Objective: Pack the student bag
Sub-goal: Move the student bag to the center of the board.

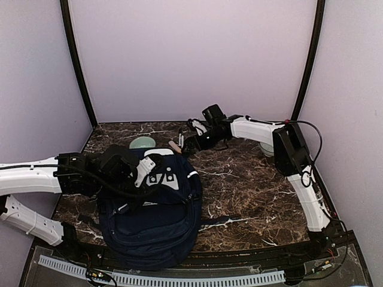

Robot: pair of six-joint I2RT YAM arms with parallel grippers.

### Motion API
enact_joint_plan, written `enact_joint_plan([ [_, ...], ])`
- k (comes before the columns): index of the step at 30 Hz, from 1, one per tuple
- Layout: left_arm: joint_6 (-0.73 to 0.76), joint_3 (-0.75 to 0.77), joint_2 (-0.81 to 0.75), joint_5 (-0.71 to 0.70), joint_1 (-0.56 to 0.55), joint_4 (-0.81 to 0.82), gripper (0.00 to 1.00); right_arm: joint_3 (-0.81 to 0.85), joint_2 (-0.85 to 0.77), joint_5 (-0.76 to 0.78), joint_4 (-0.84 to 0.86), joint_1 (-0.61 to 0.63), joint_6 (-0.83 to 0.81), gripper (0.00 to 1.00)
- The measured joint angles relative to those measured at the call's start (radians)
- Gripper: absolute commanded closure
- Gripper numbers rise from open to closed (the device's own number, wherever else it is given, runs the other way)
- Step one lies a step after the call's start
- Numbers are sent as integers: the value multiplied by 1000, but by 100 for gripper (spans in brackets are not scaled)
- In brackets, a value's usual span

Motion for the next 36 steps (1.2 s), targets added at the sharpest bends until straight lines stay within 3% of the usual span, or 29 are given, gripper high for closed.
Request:
enact_joint_plan([
  [3,23,23,61,74,-2,46,100,-80,-106,-21,-7,-4,-27,0],
  [7,55,76,185,163,-30,124,100,-58,-190,-92,-11,-15,-60,0],
  [11,85,157,330,220,-73,188,100,-58,-213,-213,-34,-20,-132,0],
  [16,101,172,396,248,-107,266,100,-97,-201,-246,-118,-13,-211,5],
  [19,101,172,395,251,-114,285,100,-98,-168,-270,-153,-8,-242,20],
  [22,98,171,395,251,-116,295,100,-97,-132,-304,-174,-8,-274,44],
  [23,97,170,395,250,-117,298,100,-96,-124,-311,-175,-8,-289,57],
  [25,97,160,391,249,-118,308,100,-90,-116,-317,-186,-12,-307,71],
  [30,97,125,366,239,-127,339,100,-108,-127,-337,-217,-32,-328,90],
  [36,101,113,356,235,-134,377,100,-352,-294,-335,-206,-102,-317,99],
])
